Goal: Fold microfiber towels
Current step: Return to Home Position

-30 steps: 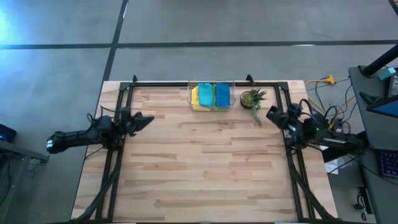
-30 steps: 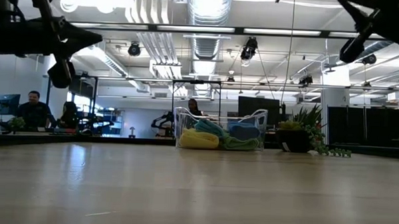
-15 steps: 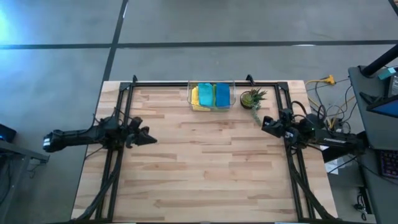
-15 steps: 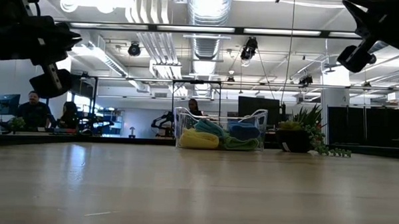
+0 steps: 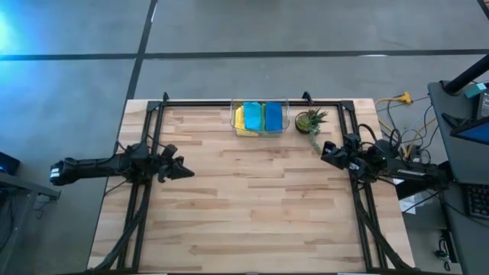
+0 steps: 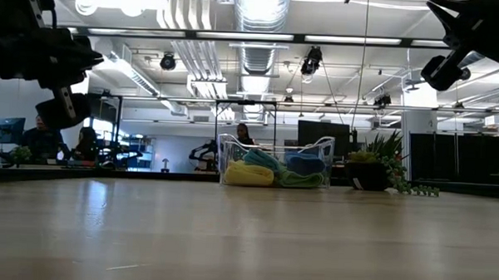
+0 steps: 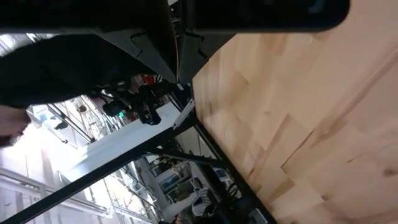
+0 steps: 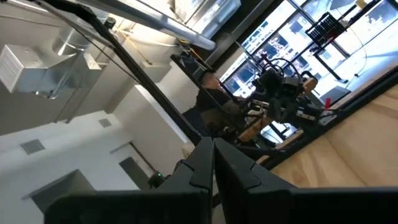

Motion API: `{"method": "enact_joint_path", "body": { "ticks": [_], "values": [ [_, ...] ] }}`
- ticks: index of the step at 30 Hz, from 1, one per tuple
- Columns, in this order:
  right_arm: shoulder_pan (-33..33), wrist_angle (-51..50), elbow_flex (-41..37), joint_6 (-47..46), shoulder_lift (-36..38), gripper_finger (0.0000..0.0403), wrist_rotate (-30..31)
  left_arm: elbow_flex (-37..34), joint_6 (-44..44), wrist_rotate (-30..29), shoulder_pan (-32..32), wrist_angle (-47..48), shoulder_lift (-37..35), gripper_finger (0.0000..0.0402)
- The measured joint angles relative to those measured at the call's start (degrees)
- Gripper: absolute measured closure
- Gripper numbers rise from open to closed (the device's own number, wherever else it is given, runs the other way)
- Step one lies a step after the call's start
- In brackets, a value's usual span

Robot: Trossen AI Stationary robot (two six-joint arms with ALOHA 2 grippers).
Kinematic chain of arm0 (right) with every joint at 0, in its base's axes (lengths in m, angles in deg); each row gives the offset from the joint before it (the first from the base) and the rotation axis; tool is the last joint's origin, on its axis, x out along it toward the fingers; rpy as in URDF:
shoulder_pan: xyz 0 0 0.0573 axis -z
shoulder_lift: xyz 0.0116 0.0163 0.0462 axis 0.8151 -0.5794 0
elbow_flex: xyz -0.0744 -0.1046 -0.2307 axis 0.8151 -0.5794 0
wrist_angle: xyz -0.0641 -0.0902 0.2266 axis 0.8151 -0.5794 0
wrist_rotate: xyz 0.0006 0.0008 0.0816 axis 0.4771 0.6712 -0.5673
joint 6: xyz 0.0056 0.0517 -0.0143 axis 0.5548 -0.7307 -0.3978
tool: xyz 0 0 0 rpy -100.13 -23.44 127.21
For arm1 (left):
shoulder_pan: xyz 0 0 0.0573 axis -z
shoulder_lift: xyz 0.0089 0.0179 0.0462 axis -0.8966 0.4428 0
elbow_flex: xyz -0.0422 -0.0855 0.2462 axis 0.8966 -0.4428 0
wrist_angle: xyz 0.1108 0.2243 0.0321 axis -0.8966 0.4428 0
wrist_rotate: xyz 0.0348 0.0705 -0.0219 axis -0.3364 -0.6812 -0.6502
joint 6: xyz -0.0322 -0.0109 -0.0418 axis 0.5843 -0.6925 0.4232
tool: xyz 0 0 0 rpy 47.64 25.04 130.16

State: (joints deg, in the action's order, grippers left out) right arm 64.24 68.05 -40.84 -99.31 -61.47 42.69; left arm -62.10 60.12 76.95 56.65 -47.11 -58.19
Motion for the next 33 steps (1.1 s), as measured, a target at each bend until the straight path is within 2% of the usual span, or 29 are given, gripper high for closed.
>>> {"method": "enact_joint_path", "body": {
  "ticks": [33],
  "values": [
    [0.0, 0.0, 0.0, 0.0, 0.0, 0.0394, 0.0, 0.0, 0.0, 0.0, 0.0, 0.0, 1.7, 0.0402]
  ]
}}
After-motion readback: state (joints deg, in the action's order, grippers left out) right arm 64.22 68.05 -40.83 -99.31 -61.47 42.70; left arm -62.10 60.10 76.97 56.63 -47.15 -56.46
